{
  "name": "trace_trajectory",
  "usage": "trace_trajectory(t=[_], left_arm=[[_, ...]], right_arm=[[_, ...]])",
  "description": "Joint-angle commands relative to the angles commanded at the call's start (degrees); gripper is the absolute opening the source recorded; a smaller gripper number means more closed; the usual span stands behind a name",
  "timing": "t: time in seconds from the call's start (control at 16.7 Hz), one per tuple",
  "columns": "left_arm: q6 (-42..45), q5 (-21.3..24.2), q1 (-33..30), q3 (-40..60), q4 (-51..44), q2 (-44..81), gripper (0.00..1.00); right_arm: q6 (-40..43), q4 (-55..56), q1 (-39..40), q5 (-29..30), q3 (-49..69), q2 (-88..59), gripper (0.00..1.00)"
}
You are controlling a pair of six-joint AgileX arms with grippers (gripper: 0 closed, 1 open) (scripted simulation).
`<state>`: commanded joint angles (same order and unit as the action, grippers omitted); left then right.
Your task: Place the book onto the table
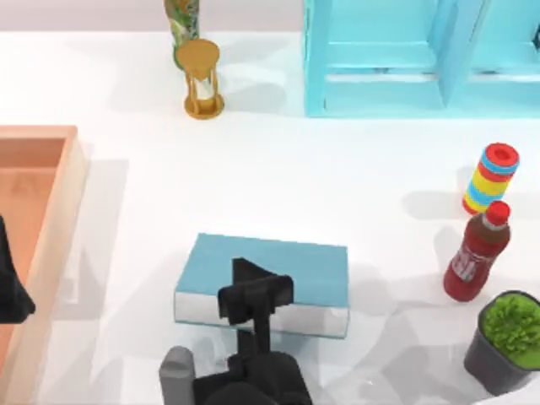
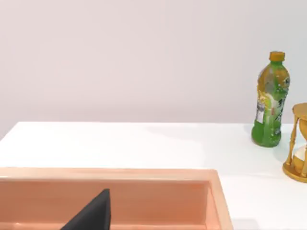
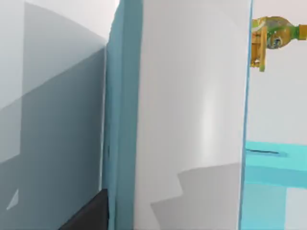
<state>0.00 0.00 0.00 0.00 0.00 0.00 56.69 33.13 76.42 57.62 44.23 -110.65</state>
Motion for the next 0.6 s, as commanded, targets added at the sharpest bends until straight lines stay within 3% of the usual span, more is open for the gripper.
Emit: trace_trajectory(t=[0.36,0.6], left_arm=[[0.0,0.0,0.0,0.0,0.0,0.0,1.0],[0.0,0.0,0.0,0.0,0.0,0.0,1.0]], right_arm=[[-22.13,-24.44,15.74,7.04,3.76,1.06,1.0],[-34.84,-40.99,20.85,12.26,6.37,2.4,1.0]])
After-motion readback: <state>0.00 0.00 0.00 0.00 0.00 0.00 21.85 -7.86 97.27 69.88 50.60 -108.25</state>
